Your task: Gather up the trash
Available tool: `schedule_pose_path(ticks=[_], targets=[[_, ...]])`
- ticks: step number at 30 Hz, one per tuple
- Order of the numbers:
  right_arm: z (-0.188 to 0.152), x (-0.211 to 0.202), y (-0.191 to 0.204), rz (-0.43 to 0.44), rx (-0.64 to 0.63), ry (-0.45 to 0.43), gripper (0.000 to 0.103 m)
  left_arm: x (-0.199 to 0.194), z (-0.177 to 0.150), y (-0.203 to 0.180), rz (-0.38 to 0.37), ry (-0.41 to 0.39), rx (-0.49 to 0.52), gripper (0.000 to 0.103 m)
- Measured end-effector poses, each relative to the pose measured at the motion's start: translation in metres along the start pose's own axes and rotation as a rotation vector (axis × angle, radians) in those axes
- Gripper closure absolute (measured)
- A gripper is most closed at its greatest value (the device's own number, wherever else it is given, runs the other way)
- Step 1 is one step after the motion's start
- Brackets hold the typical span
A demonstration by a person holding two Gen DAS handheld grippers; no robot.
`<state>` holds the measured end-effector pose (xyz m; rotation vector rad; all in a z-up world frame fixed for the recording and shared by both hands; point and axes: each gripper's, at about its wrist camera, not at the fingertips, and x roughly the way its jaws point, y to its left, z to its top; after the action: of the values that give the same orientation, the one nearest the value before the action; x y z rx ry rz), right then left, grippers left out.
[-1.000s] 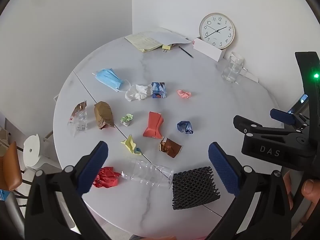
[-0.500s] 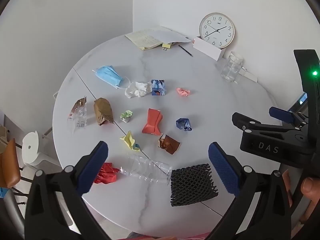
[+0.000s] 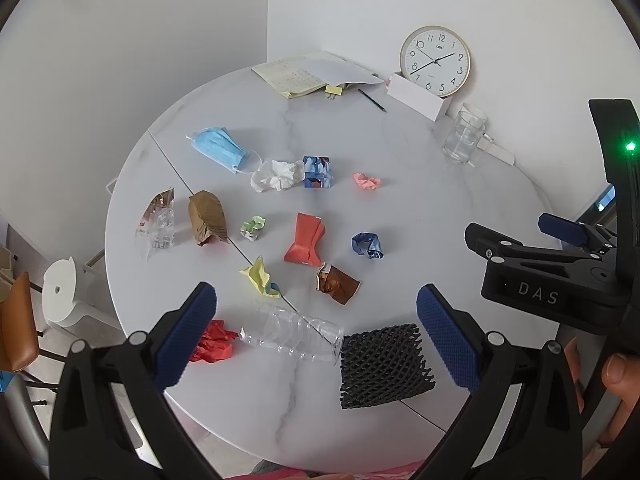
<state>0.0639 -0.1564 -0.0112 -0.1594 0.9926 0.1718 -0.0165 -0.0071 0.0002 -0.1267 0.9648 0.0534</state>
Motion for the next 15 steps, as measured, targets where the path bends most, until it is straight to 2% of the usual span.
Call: schedule_pose_path(ticks=[15], targets=[[-0.0034, -0.0028, 0.0014, -0.004, -0.009, -0.001, 0.002, 0.0022, -0.0003, 0.0070, 0.001, 0.004, -0.014, 0.007]])
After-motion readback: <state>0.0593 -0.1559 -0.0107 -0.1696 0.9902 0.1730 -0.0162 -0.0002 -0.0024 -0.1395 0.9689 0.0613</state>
